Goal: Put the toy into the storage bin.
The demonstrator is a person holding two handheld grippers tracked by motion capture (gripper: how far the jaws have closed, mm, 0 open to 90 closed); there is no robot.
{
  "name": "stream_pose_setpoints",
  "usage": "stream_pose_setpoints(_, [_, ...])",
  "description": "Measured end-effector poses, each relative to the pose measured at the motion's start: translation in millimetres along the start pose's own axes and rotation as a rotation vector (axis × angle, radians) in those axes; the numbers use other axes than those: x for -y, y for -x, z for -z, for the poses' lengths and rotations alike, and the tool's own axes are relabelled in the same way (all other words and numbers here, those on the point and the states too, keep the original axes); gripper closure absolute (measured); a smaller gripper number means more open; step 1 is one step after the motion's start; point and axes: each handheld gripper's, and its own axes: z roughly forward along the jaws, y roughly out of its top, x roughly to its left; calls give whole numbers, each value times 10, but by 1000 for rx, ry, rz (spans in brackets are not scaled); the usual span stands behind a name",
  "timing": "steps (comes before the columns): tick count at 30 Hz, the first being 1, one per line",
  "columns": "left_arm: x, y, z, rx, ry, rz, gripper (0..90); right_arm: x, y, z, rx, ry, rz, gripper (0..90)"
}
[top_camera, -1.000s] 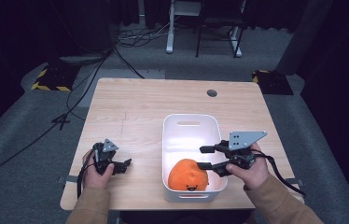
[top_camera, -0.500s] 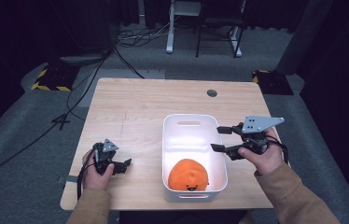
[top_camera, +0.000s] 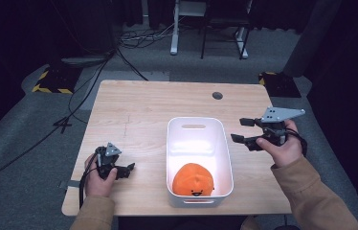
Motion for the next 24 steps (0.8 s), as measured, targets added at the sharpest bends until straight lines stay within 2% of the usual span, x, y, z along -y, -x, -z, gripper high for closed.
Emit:
stream_pose_setpoints(10, [0,1,-1,5,0,2,99,242,264,25,77,-8,-69,279])
stream_pose_setpoints(11, [0,2,0,4,-1,2,99,254,285,26,86,-31,-67,268])
stream_pose_setpoints(15, [0,1,-1,3,0,1,99,340,351,41,110,-26,-91,272])
stream_pose_setpoints(18, [0,1,-1,5,-1,1,99,385,389,43,131,-39,-98,271])
stream_pose_setpoints(23, [-1,0,-1,3,0,1,99,543,498,34,183,-98,-103,270])
stream_pose_setpoints(24, [-1,0,-1,2,0,0,99,564,506,26,187,-104,-118,270])
